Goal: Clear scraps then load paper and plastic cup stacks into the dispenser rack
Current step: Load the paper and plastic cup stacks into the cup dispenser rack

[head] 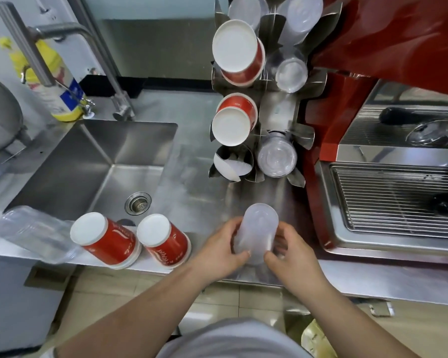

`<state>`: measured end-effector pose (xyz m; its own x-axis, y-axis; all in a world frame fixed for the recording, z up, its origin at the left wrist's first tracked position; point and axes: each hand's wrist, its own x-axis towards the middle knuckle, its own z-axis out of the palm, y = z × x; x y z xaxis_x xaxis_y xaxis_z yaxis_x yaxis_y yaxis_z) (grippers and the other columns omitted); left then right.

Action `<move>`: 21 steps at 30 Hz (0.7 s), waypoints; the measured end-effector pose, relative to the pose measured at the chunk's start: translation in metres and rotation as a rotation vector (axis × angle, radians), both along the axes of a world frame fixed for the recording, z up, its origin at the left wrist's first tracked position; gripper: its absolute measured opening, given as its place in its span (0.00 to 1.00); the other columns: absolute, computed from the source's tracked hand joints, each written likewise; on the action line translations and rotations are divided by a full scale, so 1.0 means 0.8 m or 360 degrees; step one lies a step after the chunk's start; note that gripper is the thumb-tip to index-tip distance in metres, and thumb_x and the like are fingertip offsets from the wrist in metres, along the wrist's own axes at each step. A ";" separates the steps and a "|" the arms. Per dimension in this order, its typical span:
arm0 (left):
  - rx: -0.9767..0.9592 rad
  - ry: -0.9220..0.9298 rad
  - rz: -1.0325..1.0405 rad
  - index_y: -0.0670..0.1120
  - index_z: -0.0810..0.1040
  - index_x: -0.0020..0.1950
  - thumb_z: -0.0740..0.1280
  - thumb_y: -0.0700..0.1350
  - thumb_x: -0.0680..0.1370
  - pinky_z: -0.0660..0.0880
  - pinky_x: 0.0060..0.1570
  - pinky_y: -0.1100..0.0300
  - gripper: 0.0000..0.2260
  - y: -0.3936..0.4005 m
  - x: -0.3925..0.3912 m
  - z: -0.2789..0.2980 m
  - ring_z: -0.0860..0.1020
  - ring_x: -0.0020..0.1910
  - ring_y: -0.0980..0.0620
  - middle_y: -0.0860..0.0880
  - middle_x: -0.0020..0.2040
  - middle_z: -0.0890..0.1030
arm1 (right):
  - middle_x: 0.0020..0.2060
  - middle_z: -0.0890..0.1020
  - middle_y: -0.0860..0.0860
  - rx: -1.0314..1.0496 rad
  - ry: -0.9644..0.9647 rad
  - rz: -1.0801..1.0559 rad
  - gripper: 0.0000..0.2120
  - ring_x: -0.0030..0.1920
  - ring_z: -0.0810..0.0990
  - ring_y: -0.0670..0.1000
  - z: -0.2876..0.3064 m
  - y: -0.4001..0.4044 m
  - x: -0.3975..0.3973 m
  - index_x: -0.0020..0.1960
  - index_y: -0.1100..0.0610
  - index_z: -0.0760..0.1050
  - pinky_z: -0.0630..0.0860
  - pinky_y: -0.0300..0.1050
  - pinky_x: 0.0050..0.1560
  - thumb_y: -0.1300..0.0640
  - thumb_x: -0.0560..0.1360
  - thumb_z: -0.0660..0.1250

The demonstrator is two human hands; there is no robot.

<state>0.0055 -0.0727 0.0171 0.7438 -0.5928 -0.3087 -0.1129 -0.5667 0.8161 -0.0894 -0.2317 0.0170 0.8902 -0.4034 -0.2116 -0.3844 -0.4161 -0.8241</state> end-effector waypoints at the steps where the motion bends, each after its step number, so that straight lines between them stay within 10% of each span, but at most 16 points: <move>1: 0.0009 -0.0004 0.0003 0.57 0.65 0.71 0.69 0.49 0.68 0.73 0.64 0.53 0.31 0.001 -0.001 -0.001 0.75 0.64 0.54 0.52 0.66 0.75 | 0.54 0.81 0.43 0.0004 0.0007 0.0010 0.26 0.54 0.80 0.41 0.001 0.001 0.000 0.60 0.43 0.70 0.78 0.41 0.54 0.61 0.66 0.68; 21: 0.0017 0.0008 -0.0082 0.55 0.65 0.73 0.68 0.50 0.71 0.72 0.66 0.52 0.30 0.031 0.006 0.007 0.73 0.66 0.55 0.51 0.67 0.73 | 0.57 0.80 0.43 -0.0008 0.0030 0.0174 0.23 0.55 0.79 0.41 0.023 0.006 0.009 0.61 0.43 0.73 0.76 0.44 0.58 0.61 0.69 0.70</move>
